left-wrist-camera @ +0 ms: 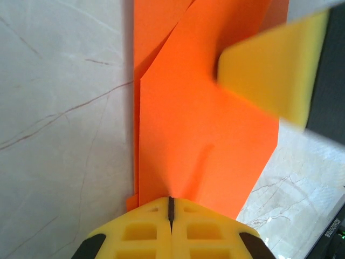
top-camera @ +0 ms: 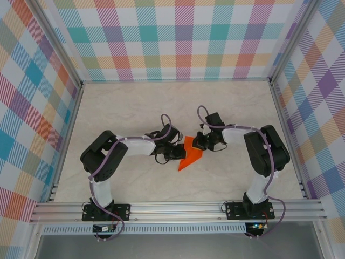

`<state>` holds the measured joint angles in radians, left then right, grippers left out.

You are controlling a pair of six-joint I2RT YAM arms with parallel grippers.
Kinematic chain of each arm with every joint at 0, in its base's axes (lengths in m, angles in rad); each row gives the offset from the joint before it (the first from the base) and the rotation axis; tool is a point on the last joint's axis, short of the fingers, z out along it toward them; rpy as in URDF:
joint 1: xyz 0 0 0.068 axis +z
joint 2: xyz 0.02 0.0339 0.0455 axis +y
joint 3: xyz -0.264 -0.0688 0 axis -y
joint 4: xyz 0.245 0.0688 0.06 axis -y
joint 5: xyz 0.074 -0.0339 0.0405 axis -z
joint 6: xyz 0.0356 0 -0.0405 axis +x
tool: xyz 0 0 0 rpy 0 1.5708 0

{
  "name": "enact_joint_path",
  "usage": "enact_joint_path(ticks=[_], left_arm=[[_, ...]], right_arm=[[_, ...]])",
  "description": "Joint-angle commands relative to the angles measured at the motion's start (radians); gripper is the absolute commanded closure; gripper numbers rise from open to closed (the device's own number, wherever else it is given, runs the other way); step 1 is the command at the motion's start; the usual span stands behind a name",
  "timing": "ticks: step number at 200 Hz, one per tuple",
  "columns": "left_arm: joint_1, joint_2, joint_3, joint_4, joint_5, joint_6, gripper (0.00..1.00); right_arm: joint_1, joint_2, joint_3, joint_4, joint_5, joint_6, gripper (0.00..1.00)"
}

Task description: Fold a paper plane with a square sheet of paper (pick it up from the middle)

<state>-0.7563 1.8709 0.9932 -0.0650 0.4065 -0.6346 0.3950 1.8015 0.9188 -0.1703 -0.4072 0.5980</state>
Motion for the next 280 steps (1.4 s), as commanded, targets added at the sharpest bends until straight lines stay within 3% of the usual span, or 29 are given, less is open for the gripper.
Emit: enact_joint_path(ticks=[1,46,89,146,216,242,280], left_arm=[[-0.018,0.074,-0.050,-0.196,-0.054,0.023,1.00],[-0.018,0.073,-0.030,-0.204,-0.055,0.031,1.00],[-0.018,0.076,-0.021,-0.205,-0.060,0.033,1.00],[-0.018,0.078,-0.028,-0.251,-0.066,0.032,1.00],[-0.018,0.074,-0.041,-0.241,-0.060,0.040,1.00],[-0.018,0.075,-0.036,-0.232,-0.057,0.039,1.00],[-0.018,0.074,-0.021,-0.222,-0.053,0.039,1.00]], right_arm=[[-0.053,-0.017,0.035,-0.032,0.145,-0.043,1.00],[-0.040,-0.122,-0.022,0.066,-0.095,-0.061,1.00],[0.011,-0.056,-0.048,0.117,-0.175,-0.081,1.00],[-0.014,0.035,0.021,0.064,-0.110,-0.129,1.00],[-0.159,0.101,0.088,-0.015,0.034,-0.145,1.00],[-0.185,0.075,0.132,-0.036,0.050,-0.141,1.00],[-0.151,-0.062,0.079,-0.030,-0.025,-0.098,1.00]])
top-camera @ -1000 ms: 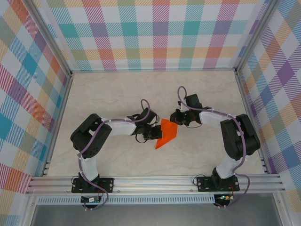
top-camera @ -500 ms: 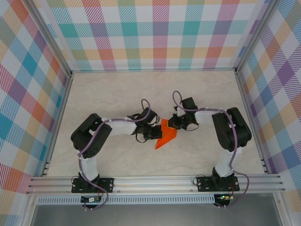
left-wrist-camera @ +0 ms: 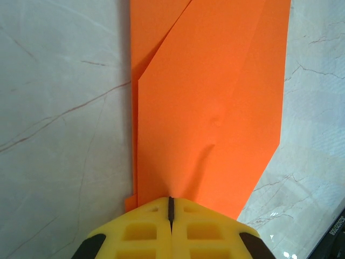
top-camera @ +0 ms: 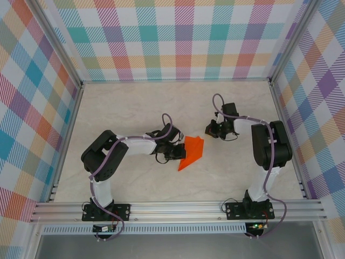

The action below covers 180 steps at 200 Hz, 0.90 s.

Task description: Fold a paper plane with a square sheet of paper (pick it up from the middle)

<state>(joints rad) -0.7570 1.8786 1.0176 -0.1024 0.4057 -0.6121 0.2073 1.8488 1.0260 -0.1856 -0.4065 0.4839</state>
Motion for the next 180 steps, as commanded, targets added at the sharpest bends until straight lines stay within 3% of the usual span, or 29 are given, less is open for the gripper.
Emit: enact_joint_path(ticks=[1,32,75,110,180], left_arm=[[-0.018,0.067,-0.045,-0.184,-0.052,0.017,1.00],[-0.017,0.062,-0.034,-0.183,-0.051,0.017,1.00],[-0.018,0.045,-0.045,-0.124,-0.047,0.012,1.00],[-0.018,0.027,-0.047,-0.109,-0.041,0.011,1.00],[-0.016,-0.067,0.006,-0.046,0.010,-0.013,1.00]], right_arm=[[0.039,-0.113,-0.032,-0.015,-0.027,0.018,1.00],[0.149,-0.189,-0.133,0.009,-0.048,0.106,1.00],[0.242,-0.140,-0.180,0.078,-0.100,0.208,1.00],[0.254,-0.070,-0.154,0.070,-0.107,0.204,1.00],[0.254,0.006,-0.136,-0.052,0.020,0.173,1.00]])
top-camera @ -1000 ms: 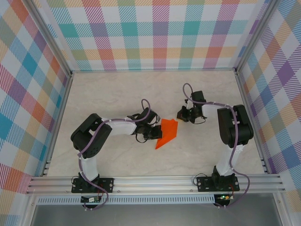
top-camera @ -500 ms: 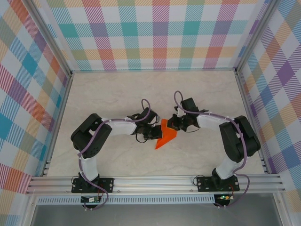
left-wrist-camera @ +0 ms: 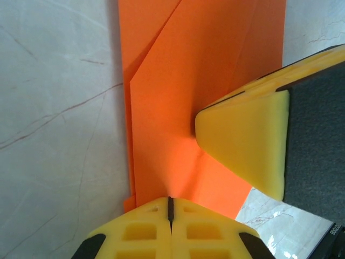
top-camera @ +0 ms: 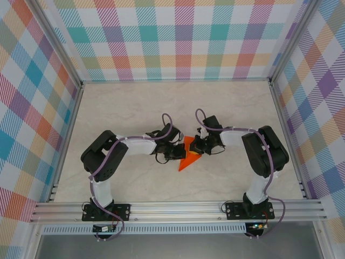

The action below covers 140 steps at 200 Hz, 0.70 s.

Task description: Fold a paper plane with a square sheet of paper (pick it up from the middle)

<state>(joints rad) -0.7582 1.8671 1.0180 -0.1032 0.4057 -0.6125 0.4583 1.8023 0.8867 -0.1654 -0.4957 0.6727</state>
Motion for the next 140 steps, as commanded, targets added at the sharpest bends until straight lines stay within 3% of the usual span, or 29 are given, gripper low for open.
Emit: enact_joint_path(ticks=[1,62,140], left_arm=[[-0.016,-0.060,0.006,-0.043,0.012,-0.015,1.00],[-0.018,-0.123,-0.032,0.068,0.058,-0.144,0.93],[-0.035,-0.041,-0.050,0.035,0.109,-0.148,0.94]], right_arm=[[0.003,0.053,0.003,-0.074,0.110,-0.015,1.00],[0.003,0.066,0.011,-0.103,0.139,-0.017,1.00],[0.004,0.087,0.021,-0.125,0.152,-0.012,1.00]])
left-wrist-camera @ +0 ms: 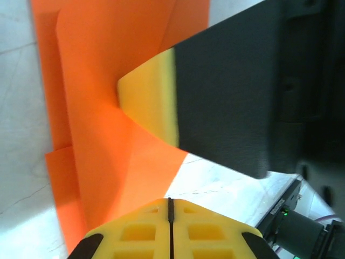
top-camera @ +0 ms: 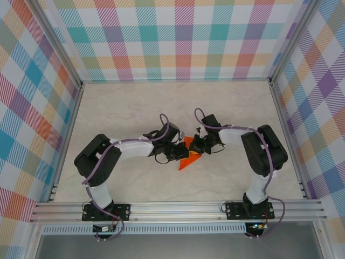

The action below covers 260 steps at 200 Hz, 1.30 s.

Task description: Fold a paper plane with a square sheet of paper (pick it up from the middle)

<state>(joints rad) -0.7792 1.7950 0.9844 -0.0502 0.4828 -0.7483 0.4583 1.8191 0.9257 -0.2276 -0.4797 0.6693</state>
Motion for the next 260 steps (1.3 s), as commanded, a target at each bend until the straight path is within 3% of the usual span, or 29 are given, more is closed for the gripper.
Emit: enact_joint_path(ticks=[1,89,260], left_arm=[[-0.014,0.031,-0.016,-0.018,0.032,-0.012,0.94],[-0.016,0.045,-0.025,-0.120,-0.012,0.029,0.94],[-0.017,-0.005,-0.061,-0.099,0.018,0.006,0.93]], right_arm=[[0.004,0.070,-0.018,-0.062,0.136,-0.008,1.00],[0.003,0.087,-0.016,-0.077,0.145,-0.006,1.00],[0.003,0.092,-0.012,-0.087,0.148,-0.006,1.00]])
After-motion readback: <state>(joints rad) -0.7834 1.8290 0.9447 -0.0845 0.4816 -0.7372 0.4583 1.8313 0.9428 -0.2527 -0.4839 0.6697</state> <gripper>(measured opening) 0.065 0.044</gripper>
